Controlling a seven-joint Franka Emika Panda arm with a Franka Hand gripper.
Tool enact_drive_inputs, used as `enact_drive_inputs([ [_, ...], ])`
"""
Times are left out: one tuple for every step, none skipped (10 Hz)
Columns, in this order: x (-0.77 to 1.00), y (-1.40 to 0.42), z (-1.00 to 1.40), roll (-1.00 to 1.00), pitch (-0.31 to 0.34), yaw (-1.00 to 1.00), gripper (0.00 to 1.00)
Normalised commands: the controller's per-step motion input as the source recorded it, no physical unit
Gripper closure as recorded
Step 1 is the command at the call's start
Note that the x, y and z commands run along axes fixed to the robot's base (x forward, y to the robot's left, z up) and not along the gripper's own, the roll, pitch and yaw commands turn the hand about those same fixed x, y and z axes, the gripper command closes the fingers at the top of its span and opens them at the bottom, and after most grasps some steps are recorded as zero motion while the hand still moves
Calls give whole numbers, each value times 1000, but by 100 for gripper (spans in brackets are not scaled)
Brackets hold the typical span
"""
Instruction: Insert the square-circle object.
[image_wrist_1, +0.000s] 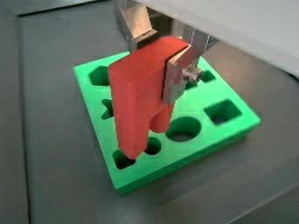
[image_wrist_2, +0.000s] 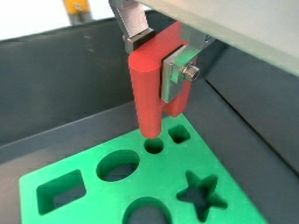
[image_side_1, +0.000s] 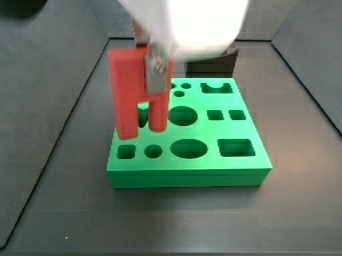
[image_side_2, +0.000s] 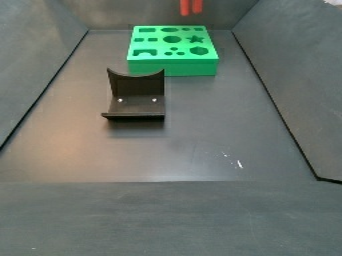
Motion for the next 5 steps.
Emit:
enact_drive_inputs([
  [0,0,-429,96,0,-1000,100],
  [0,0,-406,90,0,-1000,100],
  [17,-69,-237,67,66,-803,100],
  [0,-106,-231,89,50,-540,100],
  [-9,-94,-160,103,63,-411,100],
])
